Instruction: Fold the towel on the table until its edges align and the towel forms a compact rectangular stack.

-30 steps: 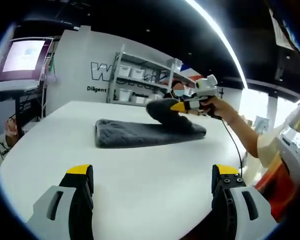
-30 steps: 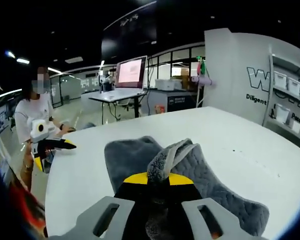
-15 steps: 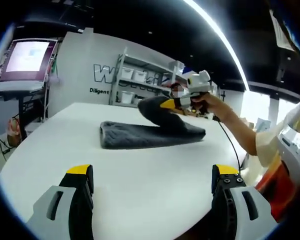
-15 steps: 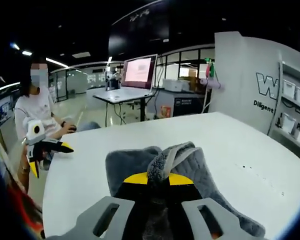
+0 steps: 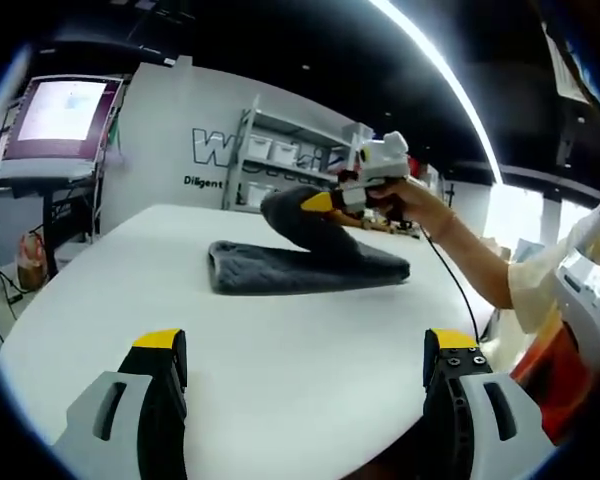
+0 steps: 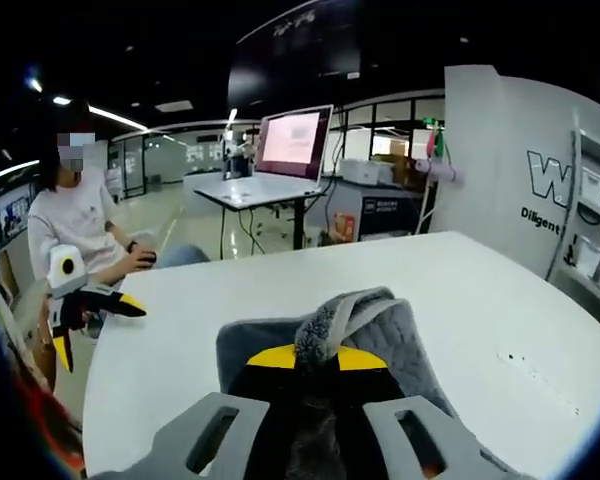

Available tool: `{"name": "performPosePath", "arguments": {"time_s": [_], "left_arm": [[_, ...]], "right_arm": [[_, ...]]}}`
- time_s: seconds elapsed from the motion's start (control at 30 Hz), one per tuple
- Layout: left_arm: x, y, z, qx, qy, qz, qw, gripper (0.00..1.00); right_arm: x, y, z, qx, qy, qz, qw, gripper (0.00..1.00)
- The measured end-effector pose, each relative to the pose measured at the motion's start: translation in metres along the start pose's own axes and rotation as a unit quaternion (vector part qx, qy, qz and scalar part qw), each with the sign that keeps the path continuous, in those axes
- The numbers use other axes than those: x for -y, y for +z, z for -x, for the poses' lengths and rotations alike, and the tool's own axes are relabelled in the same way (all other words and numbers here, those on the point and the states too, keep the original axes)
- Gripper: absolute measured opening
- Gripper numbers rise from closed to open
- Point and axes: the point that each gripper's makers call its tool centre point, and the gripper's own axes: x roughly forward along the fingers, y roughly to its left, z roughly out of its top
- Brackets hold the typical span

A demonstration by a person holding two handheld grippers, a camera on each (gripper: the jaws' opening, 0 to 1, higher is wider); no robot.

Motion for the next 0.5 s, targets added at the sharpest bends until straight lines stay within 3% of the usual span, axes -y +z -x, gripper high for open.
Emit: {"name": "performPosePath", "arguments": {"time_s": [0.4,0.5], "left_arm": [[-0.002,-0.005,0.001,-0.002,0.001,0.002,1.0000,0.97],[-0.003,-0.006,0.003,-0.002,0.003,0.003,1.0000,0.97]], "right_arm": [[-0.016,0.003,-0.027,-0.011,0.011,0.020,0.9997,0.07],[-0.020,0.010,-0.027,-0.004,0.012,0.025,0.9996,0.07]]}}
